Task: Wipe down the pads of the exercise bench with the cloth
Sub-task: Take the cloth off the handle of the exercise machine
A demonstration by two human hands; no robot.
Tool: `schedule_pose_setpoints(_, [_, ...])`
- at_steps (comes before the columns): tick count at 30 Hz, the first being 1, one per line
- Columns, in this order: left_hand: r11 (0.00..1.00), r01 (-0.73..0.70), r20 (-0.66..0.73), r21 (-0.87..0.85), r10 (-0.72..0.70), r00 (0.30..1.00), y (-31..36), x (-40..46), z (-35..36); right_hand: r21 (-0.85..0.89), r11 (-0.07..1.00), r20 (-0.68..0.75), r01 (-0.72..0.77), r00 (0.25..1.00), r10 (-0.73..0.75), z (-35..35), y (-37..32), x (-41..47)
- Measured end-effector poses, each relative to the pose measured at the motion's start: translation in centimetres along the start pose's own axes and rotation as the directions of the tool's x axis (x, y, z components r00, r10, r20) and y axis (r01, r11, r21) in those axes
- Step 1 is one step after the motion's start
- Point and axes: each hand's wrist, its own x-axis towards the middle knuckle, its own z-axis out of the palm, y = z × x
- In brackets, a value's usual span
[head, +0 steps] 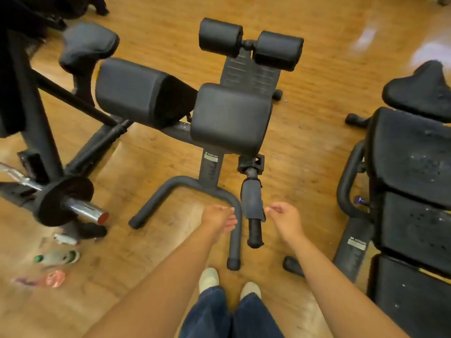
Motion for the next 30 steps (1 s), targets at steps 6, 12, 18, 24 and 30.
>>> schedule_pose_setpoints(6, [0.995,0.101,0.006,-0.004,-0.101,0.995,0.0,3.1,1.1,0.11,0.993,0.0,-0.037,0.999,0.038,2.5,0.0,2.0])
schedule_pose_setpoints(12, [0.916,0.304,0.257,-0.263,-0.237,0.937,0.1,4.2,3.2,0.312,0.941,0.08,-0.131,0.991,0.111,3.3,-0.5,4.0])
schedule_pose_setpoints(18, [0.809,0.3,0.197,-0.505,-0.231,0.953,0.2,4.9,3.4,0.329,0.942,0.029,-0.068,0.998,0.062,3.8,-1.4,3.4])
schedule_pose_setpoints(24, [0.864,0.204,0.193,-0.46,-0.126,0.973,0.4,4.4,2.7,0.221,0.975,-0.148,0.032,0.989,0.001,5.2,-1.8,2.8])
schedule_pose_setpoints(30, [0.932,0.036,0.082,-0.36,-0.007,0.997,-0.5,2.8,2.7,0.182,0.981,-0.282,0.068,0.959,-0.014,5.2,-2.6,1.5])
